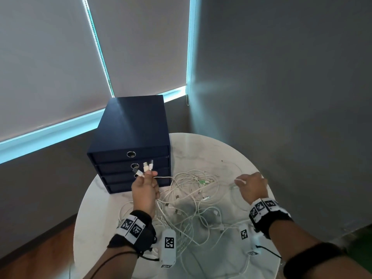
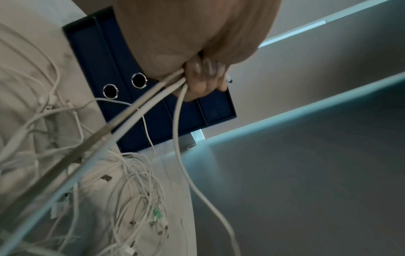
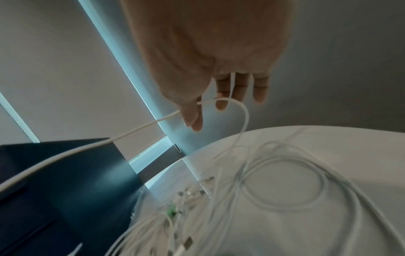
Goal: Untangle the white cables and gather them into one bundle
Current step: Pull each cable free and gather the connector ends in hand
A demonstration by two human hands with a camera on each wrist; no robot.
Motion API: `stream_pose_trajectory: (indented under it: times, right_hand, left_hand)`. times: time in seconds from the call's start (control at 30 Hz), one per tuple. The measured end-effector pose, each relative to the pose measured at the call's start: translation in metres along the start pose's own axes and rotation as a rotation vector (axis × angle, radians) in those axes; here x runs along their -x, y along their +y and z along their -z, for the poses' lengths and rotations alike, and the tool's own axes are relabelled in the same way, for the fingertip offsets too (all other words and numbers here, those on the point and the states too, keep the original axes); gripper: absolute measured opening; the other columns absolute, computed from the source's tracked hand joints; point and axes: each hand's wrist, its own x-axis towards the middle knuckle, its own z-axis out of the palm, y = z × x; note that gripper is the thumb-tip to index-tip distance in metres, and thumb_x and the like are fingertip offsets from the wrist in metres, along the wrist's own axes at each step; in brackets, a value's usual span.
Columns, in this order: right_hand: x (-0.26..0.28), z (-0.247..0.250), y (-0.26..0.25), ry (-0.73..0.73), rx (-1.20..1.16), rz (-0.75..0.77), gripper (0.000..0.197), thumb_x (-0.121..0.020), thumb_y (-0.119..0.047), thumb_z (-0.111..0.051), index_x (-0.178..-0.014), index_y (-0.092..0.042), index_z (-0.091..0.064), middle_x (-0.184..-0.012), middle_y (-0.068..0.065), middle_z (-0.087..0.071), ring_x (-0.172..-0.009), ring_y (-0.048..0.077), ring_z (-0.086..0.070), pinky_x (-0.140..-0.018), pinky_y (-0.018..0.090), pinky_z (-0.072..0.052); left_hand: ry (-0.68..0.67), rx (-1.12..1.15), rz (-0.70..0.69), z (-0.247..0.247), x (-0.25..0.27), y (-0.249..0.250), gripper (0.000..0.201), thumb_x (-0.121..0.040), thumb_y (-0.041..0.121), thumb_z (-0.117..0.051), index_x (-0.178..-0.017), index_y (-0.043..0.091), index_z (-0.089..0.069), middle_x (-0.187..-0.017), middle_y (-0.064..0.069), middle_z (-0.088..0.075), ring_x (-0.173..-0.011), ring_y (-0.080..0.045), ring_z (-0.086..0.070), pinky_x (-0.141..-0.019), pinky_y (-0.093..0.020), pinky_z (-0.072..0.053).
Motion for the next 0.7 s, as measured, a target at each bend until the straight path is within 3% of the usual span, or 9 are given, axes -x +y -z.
stream_pose_trajectory:
  times: [0.1,0.17,0.23,0.37,0.47,0.53,0.6,0.7]
  right_hand:
    - [-0.006,0.012,-0.016,0.064,-0.074,0.060,0.026,-0.091,-0.042,-0.060,-0.105,-0.026,-0.074,-0.116,0.015,-0.055,-0.115,0.037,-0.050,-0.097,0.038,-0.041]
    - [-0.001,0.018,-0.037,0.094,-0.233,0.177,0.025,-0.089,-0.037,-0.065,-0.102,-0.019,-0.076,-0.111,0.012,-0.065,-0.108,0.029,-0.059,-0.097,0.033,-0.044]
    - [0.011,0.023,-0.063,0.059,-0.397,0.286,0.019,-0.085,-0.033,-0.071,-0.093,-0.017,-0.078,-0.098,0.004,-0.073,-0.094,0.017,-0.065,-0.091,0.029,-0.047]
    - [0.041,0.025,-0.104,0.007,-0.493,0.451,0.010,-0.084,-0.031,-0.072,-0.081,-0.022,-0.076,-0.076,-0.007,-0.062,-0.073,0.008,-0.060,-0.075,0.022,-0.046]
    - [0.061,0.013,-0.115,-0.116,-0.458,0.578,0.022,-0.089,-0.031,-0.066,-0.072,-0.018,-0.070,-0.057,-0.009,-0.055,-0.053,0.003,-0.049,-0.057,0.021,-0.041]
    - [0.068,0.007,-0.116,-0.170,-0.438,0.615,0.026,-0.090,-0.028,-0.063,-0.064,-0.023,-0.066,-0.050,-0.009,-0.049,-0.047,0.005,-0.043,-0.053,0.022,-0.038]
    - [0.069,0.001,-0.111,-0.203,-0.339,0.645,0.033,-0.088,-0.022,-0.063,-0.055,-0.023,-0.056,-0.049,-0.007,-0.048,-0.048,0.006,-0.041,-0.055,0.027,-0.039]
    - [0.061,-0.010,-0.088,-0.258,-0.177,0.577,0.025,-0.085,-0.017,-0.061,-0.061,-0.011,-0.057,-0.060,0.003,-0.059,-0.056,0.010,-0.049,-0.063,0.033,-0.048]
  left_hand:
    - [-0.070,-0.098,-0.053,-0.013,0.007,-0.005,0.027,-0.105,0.025,-0.046,-0.089,0.011,-0.062,-0.052,0.010,-0.039,-0.045,-0.007,-0.032,-0.041,-0.020,-0.029]
    - [-0.116,-0.186,-0.096,-0.024,0.010,-0.008,0.022,-0.103,0.025,-0.053,-0.084,0.016,-0.060,-0.051,0.014,-0.043,-0.047,-0.006,-0.036,-0.047,-0.025,-0.032]
    - [-0.154,-0.255,-0.133,-0.032,0.014,-0.010,0.023,-0.099,0.028,-0.061,-0.077,0.021,-0.056,-0.052,0.014,-0.045,-0.049,-0.007,-0.038,-0.050,-0.030,-0.032]
    - [-0.218,-0.220,-0.134,-0.051,0.025,-0.005,0.024,-0.094,0.021,-0.067,-0.072,0.020,-0.057,-0.048,0.015,-0.048,-0.044,-0.002,-0.039,-0.048,-0.024,-0.034]
    - [-0.247,-0.214,-0.091,-0.058,0.028,-0.006,0.022,-0.087,0.021,-0.075,-0.076,0.009,-0.060,-0.047,0.012,-0.044,-0.042,-0.007,-0.033,-0.044,-0.022,-0.030]
    - [-0.235,-0.225,-0.095,-0.057,0.027,-0.008,0.022,-0.086,0.018,-0.076,-0.076,0.004,-0.062,-0.048,0.010,-0.046,-0.042,-0.006,-0.036,-0.044,-0.024,-0.032]
    - [-0.212,-0.206,-0.106,-0.053,0.025,-0.008,0.029,-0.087,0.016,-0.075,-0.064,0.014,-0.058,-0.047,0.009,-0.044,-0.042,-0.008,-0.035,-0.044,-0.024,-0.032]
    - [-0.149,-0.149,-0.085,-0.043,0.019,-0.003,0.041,-0.090,0.022,-0.073,-0.057,0.023,-0.048,-0.048,0.008,-0.037,-0.043,-0.011,-0.027,-0.047,-0.023,-0.027]
